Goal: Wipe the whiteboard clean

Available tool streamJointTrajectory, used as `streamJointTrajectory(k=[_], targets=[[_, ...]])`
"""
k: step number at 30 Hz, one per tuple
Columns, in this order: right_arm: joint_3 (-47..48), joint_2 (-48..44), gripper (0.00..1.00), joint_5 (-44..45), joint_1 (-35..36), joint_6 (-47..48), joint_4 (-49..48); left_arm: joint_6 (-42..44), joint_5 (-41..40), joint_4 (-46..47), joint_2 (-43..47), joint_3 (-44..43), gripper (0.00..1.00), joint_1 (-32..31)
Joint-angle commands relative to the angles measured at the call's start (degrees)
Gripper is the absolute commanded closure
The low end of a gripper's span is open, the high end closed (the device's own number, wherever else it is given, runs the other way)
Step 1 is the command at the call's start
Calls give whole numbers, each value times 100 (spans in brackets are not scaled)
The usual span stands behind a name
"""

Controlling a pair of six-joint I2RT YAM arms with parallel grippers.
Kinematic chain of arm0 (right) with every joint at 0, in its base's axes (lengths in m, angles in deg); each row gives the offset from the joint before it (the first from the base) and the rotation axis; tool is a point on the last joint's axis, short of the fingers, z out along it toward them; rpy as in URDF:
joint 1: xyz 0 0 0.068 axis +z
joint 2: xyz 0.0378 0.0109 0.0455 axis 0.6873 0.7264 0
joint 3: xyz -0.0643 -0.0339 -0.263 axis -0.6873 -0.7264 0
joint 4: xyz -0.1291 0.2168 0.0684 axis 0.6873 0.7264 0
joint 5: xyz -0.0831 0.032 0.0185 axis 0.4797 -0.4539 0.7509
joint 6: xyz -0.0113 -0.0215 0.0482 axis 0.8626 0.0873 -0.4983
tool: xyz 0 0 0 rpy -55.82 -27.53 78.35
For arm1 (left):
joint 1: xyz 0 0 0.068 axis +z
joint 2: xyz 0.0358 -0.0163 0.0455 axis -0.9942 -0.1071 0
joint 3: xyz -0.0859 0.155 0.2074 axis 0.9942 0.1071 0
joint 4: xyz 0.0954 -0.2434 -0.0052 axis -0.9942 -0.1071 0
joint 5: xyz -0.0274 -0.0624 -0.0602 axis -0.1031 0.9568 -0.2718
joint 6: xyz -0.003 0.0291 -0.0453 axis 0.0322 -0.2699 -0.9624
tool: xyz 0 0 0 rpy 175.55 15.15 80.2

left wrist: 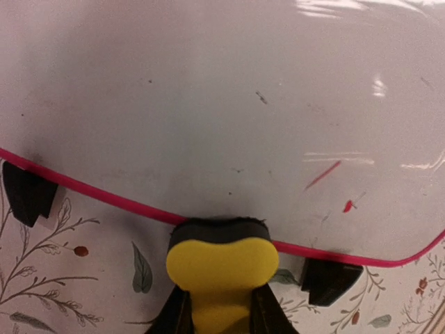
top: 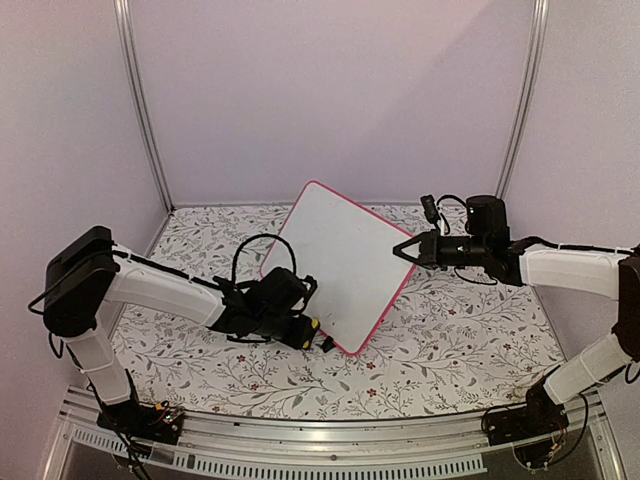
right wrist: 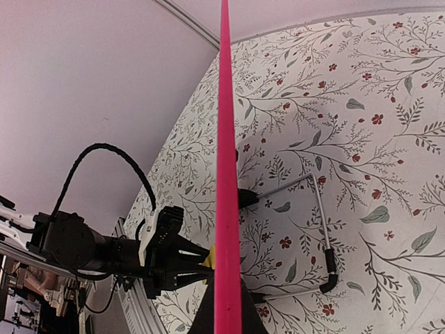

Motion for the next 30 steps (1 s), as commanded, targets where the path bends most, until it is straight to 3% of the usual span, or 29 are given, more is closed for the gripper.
streamJointTrajectory(k=[1,8,17,30], targets=[[66,23,100,-354,97,44,-642,-35,-223,-486,-82,33,100,-62],[66,31,100,-371,97,42,-644,-191,-835,-701,-52,-201,100,83],[81,66,100,-387,97,54,-650,-391,-981,-516,282,-83,100,379],[79,131,100,-391,98,50,-651,407,-136,436,568,6,100,-14]])
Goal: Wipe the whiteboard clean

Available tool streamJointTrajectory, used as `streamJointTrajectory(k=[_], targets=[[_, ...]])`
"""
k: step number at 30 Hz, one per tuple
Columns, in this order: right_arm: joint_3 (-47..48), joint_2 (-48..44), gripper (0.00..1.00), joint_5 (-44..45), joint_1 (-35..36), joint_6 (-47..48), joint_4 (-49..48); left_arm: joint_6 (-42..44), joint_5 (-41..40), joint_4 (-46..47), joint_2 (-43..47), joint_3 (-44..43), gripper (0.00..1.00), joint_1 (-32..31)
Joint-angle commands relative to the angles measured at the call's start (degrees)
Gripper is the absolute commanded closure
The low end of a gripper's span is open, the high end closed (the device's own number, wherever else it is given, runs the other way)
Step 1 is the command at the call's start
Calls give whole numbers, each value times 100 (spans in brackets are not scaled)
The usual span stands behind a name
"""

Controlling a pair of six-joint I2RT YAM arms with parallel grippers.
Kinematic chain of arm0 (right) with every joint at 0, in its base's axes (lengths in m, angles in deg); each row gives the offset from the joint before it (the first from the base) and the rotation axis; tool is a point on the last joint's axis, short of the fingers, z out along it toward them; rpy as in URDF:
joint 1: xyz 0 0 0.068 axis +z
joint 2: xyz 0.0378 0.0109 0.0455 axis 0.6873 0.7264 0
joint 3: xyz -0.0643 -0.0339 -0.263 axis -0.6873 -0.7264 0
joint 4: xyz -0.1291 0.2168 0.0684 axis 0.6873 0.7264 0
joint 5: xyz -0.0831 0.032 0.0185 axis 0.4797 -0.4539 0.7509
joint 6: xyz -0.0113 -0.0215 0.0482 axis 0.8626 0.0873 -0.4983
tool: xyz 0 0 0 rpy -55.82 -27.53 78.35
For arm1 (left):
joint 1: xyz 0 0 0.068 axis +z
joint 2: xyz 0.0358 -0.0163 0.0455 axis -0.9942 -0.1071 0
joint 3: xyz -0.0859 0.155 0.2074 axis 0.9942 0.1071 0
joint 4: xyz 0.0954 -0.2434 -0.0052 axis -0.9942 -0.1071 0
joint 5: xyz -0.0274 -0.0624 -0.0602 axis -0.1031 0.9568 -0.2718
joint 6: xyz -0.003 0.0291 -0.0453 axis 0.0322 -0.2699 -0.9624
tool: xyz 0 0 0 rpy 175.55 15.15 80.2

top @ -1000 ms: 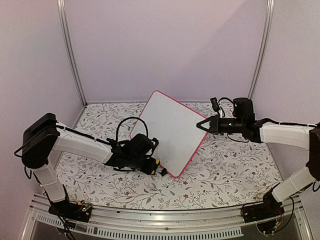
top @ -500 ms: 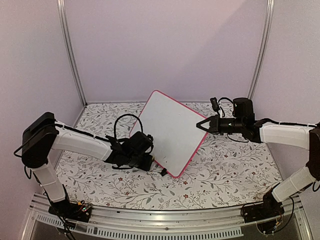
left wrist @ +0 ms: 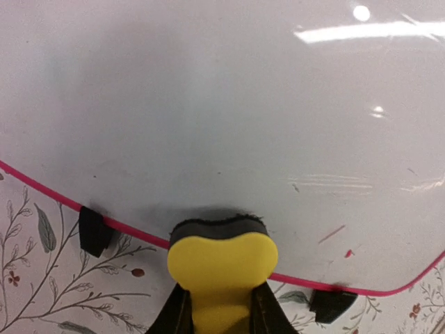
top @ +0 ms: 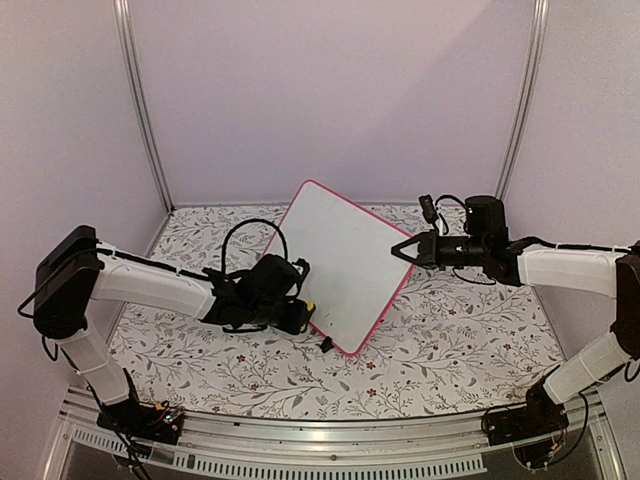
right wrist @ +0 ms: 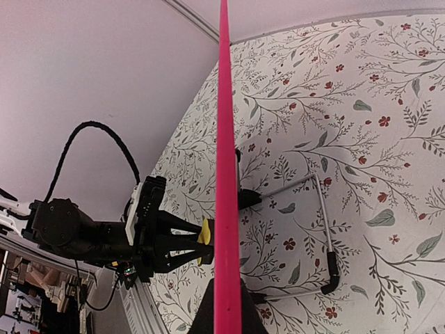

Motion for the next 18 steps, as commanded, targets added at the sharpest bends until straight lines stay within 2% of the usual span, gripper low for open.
streamJointTrajectory(k=[1,9,18], targets=[[83,57,100,-283,92,31,-519,422,388,673,226,57,100,-295],[79,88,100,-291,88,24,-533,520,559,669,-48,-36,100,-456],[66,87,100,-282,97,17,-533,301,252,-316,-740,-450,100,-463]])
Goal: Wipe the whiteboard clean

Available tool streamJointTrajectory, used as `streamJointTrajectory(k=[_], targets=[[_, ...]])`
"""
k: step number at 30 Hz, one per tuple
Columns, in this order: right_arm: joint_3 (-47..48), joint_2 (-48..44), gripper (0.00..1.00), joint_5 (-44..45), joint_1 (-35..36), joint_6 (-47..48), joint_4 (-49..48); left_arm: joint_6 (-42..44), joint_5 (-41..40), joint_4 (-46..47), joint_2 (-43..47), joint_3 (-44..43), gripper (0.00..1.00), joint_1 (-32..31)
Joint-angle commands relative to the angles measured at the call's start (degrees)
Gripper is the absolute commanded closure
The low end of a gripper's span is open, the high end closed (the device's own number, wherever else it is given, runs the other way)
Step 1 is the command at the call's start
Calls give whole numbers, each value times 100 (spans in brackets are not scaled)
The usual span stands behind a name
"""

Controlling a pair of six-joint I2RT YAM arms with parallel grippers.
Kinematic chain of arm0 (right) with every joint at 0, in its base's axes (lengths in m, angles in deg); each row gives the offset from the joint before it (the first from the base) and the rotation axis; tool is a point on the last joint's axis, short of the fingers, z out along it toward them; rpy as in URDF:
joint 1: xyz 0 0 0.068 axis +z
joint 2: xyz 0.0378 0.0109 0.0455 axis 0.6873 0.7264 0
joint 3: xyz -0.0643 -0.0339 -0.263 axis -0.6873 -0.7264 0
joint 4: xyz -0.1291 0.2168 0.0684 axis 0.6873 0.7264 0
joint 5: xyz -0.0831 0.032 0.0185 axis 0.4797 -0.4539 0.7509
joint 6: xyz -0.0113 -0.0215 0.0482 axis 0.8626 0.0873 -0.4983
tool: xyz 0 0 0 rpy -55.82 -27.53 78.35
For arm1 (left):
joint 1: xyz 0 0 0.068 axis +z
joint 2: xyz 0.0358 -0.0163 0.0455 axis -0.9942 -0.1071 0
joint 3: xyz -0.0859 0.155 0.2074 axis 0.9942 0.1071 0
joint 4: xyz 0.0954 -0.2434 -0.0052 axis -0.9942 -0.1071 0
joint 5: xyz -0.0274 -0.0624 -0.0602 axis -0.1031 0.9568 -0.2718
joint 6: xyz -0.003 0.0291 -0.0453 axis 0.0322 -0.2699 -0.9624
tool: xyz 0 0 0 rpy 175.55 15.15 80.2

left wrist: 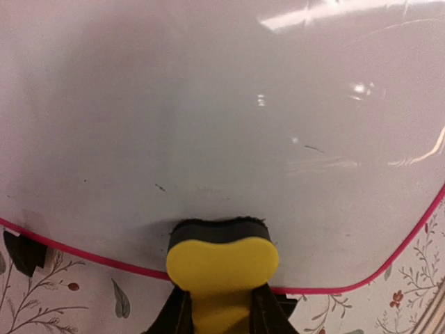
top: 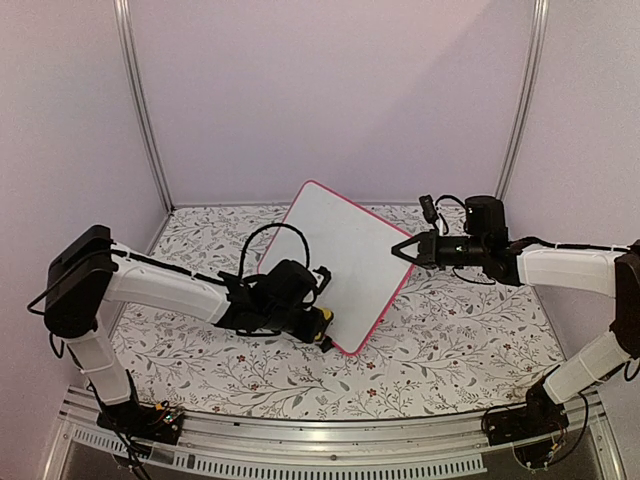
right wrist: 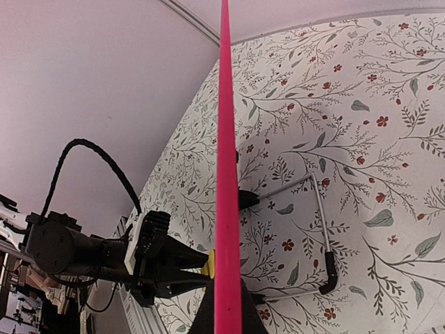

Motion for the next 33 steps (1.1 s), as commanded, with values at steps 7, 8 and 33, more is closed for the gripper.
streamJointTrajectory(k=[7,8,33], targets=[[57,47,100,-278,116,62,-493,-357,-331,-739,-267,184,100,-64],[57,54,100,-276,116,63,-493,-385,-355,-780,-226,234,100,-66],[31,55,100,-237,165,49,-493,36,-356,-456,172,66,100,-286]])
